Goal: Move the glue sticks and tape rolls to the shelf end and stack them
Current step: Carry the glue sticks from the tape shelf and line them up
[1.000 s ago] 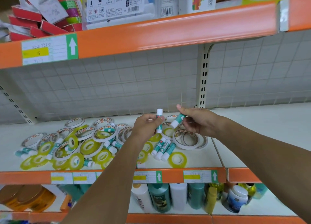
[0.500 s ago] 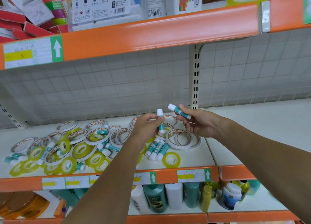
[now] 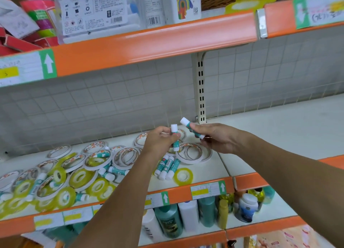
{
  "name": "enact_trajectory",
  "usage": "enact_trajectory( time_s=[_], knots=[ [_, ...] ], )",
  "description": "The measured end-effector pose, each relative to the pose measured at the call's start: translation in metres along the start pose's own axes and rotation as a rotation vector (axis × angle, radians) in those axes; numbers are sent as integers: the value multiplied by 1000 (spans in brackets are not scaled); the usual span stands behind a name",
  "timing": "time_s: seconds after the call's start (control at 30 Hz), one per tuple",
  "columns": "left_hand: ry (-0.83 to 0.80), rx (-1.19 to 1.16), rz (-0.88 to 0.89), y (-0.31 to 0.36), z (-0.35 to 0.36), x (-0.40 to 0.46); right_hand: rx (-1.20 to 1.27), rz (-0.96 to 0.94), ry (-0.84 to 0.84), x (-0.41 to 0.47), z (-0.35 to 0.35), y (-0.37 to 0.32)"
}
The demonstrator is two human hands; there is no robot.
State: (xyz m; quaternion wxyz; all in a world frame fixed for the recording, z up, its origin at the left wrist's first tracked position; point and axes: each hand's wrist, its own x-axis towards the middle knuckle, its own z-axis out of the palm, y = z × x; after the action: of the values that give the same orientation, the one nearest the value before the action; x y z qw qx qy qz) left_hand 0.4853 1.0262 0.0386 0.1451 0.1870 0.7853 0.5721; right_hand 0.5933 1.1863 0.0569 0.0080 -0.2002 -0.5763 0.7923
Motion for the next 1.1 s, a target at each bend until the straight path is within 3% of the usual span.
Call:
enact_trajectory(
  time_s=[0.2, 0.27, 0.47, 0.73, 1.1],
  knots=[
    [-44, 90, 28, 0, -1, -3, -57, -44, -10, -13, 1, 7],
    [-69, 95, 33, 2, 2, -5, -142, -62, 56, -17, -2, 10],
    [-126, 191, 86, 7, 21, -11, -509, -197, 301, -22, -21, 11],
    [-250, 382, 242, 21, 56, -16, -1212, -214, 360, -52, -56, 8],
    [-382, 646, 556, 55, 153, -33, -1412, -145, 551, -112, -131, 3]
  ],
)
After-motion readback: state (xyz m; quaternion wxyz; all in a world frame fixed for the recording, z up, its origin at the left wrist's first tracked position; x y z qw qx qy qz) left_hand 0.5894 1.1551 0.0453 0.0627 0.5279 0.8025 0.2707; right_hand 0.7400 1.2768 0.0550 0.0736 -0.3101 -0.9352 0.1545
